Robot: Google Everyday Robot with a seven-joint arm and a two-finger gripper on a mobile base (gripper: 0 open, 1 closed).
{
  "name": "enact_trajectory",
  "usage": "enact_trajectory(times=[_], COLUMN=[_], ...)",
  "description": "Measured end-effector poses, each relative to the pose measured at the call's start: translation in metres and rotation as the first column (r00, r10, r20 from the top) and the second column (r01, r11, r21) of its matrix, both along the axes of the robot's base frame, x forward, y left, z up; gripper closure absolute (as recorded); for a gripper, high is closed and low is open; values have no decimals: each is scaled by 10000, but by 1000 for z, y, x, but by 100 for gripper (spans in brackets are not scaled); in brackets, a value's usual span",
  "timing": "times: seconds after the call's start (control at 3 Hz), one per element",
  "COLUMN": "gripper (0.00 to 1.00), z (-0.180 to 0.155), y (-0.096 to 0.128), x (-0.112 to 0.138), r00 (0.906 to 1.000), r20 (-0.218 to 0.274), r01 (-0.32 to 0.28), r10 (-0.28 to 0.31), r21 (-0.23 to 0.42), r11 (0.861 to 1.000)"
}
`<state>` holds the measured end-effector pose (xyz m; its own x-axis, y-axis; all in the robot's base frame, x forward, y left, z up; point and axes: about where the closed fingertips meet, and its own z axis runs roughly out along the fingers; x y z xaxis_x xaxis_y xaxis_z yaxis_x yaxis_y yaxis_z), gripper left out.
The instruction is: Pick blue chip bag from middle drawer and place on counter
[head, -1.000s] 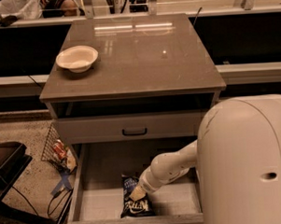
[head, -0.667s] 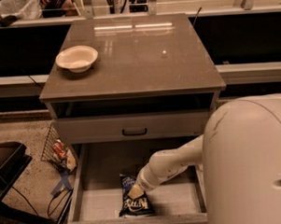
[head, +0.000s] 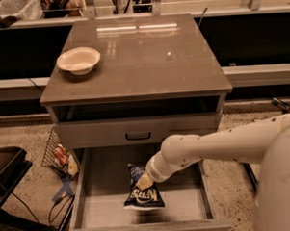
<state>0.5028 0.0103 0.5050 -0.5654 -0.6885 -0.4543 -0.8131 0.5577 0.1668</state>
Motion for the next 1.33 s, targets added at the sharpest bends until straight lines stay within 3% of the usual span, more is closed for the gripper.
enact_trajectory(times=[0.33,0.67,1.0,1.33], gripper=[100,100,100,100], z=[80,146,209,273], y=[-37,-71,-96,-112], x=[4,-1,-17,-37], r00=[9976,9915,9798,9623], r20=[-383,-654,-538,-425], r01=[595,1152,1933,2656], r10=[-578,-1127,-1928,-2685], r21=[464,349,41,-640], r11=[9971,9927,9811,9620])
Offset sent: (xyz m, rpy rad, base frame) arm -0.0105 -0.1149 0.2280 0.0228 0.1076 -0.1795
